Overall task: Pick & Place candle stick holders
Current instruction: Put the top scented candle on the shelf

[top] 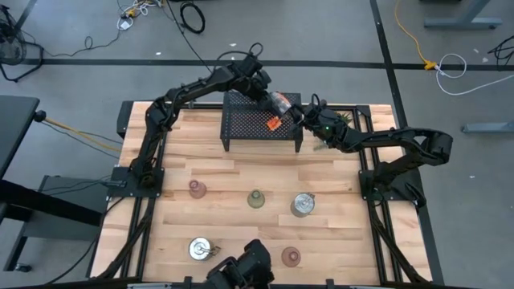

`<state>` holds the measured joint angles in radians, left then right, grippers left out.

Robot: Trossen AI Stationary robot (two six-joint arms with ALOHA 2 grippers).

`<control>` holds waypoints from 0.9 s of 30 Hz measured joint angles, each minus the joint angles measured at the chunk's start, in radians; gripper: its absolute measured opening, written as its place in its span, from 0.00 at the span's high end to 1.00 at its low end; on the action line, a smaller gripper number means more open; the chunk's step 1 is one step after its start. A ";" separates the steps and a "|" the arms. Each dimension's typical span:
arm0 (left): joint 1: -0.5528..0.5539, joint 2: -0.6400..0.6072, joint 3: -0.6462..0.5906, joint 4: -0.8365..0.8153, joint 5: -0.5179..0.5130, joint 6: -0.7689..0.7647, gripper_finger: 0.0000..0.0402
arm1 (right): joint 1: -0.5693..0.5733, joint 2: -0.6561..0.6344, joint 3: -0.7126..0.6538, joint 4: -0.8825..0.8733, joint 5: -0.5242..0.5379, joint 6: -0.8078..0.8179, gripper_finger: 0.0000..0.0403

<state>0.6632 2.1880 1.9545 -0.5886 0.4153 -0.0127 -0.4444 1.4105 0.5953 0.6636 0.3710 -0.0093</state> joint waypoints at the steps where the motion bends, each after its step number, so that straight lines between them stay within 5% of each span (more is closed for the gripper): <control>1: -0.003 0.000 0.000 0.000 -0.001 0.001 0.98 | -0.002 0.000 0.001 -0.003 -0.007 -0.001 0.70; 8: -0.008 0.000 0.000 -0.002 -0.020 0.001 0.97 | -0.009 0.058 0.059 -0.034 -0.009 -0.011 0.80; 14: 0.002 -0.006 0.004 -0.001 -0.025 -0.005 0.99 | 0.003 0.163 0.153 -0.108 -0.001 -0.049 0.98; 27: 0.019 0.000 -0.002 -0.089 0.004 0.001 0.99 | 0.082 0.094 0.279 -0.255 0.064 -0.112 1.00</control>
<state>0.6827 2.1882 1.9523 -0.6777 0.4195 -0.0114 -0.3627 1.5046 0.8747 0.4085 0.4351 -0.1211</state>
